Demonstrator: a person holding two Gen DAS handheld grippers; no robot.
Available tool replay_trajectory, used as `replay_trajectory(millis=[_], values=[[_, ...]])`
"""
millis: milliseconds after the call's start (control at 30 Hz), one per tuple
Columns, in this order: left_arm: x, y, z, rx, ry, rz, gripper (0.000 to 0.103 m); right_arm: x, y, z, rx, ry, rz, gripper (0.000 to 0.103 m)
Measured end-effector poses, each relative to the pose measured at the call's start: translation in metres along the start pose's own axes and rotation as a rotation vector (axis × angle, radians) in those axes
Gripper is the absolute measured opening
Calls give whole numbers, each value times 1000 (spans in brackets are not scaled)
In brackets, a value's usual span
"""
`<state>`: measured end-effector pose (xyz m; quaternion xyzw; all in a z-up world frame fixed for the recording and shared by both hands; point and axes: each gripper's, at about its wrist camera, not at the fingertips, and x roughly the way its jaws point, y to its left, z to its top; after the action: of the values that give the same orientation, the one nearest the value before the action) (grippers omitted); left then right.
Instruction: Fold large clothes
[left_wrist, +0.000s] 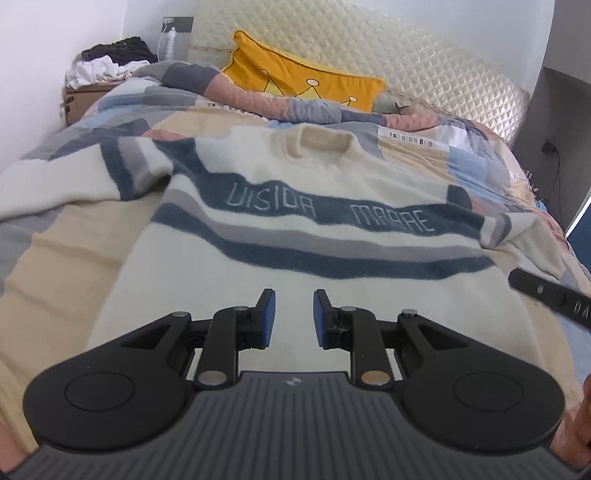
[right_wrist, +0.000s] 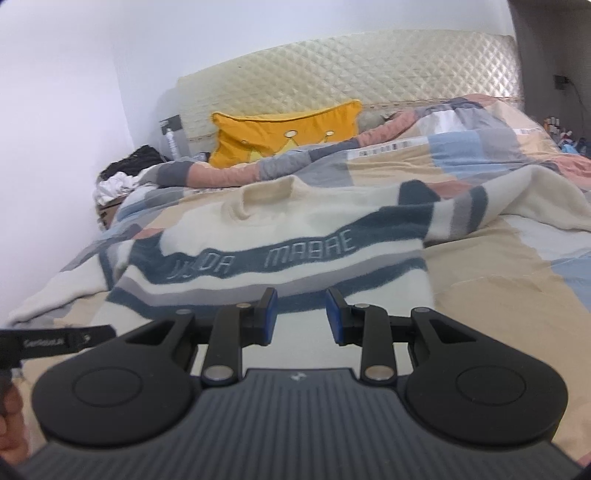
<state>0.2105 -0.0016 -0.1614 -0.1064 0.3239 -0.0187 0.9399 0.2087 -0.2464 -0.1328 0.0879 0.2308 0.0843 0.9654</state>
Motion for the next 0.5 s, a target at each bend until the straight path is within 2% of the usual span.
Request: replay_trajectory(millis=[133,267,300,333,367,400,500], values=[[7,3,-8,-28,18,-10,26,2,-21,12,87,4,-27,33],[14,-2,-15,-19,42,-34,26,5,-60,44,181,-12,-72,35],[15,-4,-17,-18,47,-41,26,6,-73,53,210,-18,-85,47],[18,-5,-18,-17,51,-47,26,7,-86,62,238,-27,-90,55],[20,-7,-19,-14,53,-50,26,9,-99,70,251,-41,-97,70],[22,-8,-19,-11,51,-52,26,10,-112,76,255,-60,-115,73],[27,-9,-19,-10,47,-59,26,25,-156,91,271,-66,-176,73]])
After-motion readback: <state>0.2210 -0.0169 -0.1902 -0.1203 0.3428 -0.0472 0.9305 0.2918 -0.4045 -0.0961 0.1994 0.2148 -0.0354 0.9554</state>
